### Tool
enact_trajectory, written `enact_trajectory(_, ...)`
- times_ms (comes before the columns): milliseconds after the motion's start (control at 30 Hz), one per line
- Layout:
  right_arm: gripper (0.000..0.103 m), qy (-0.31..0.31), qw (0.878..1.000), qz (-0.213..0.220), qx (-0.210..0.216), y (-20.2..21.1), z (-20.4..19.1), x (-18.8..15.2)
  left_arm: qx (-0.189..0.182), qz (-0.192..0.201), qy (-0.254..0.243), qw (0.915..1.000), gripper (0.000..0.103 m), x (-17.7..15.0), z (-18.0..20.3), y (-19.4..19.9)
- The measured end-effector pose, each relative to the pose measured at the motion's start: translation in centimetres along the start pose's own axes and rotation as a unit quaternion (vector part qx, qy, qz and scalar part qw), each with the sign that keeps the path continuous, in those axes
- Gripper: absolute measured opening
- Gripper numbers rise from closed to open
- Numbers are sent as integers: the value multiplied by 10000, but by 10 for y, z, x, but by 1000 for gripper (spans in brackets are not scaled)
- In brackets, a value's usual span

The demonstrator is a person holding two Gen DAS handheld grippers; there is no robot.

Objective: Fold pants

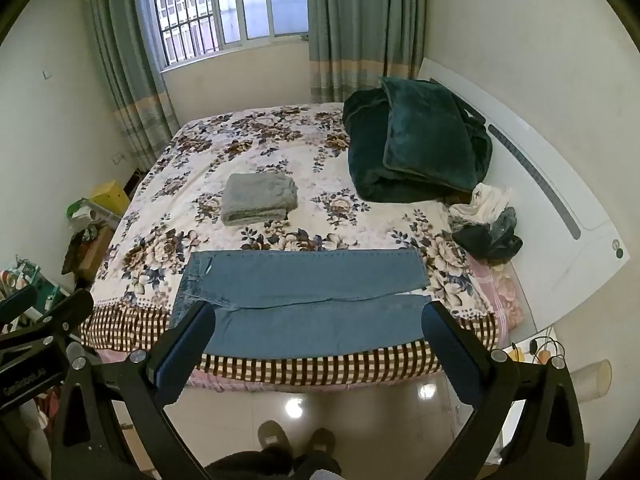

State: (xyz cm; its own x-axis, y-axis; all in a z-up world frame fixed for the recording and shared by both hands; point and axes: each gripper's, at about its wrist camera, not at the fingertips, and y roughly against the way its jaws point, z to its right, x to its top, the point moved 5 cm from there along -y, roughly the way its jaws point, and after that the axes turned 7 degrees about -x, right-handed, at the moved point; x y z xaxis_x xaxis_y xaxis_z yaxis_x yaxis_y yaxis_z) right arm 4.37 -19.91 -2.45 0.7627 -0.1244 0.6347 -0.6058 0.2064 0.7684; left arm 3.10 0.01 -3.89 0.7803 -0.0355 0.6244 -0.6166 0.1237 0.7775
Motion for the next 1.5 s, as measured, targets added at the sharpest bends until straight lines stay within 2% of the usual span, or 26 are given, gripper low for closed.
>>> enact_trajectory(800,103,41,10000,61,15,12,0,6,-3,38,47,10000,103,1,-1,7)
enact_trajectory(1133,103,72,9999,77,-11,14,-1,9,-31,42,37,10000,103,18,0,18)
enact_trajectory(1433,103,56,9999,100,15,16,1,10,-42,55,21,10000,103,20,1,18)
enact_trajectory(1500,103,102,9999,107,18,31,-5,24,-45,54,33,10000,103,21,2,18)
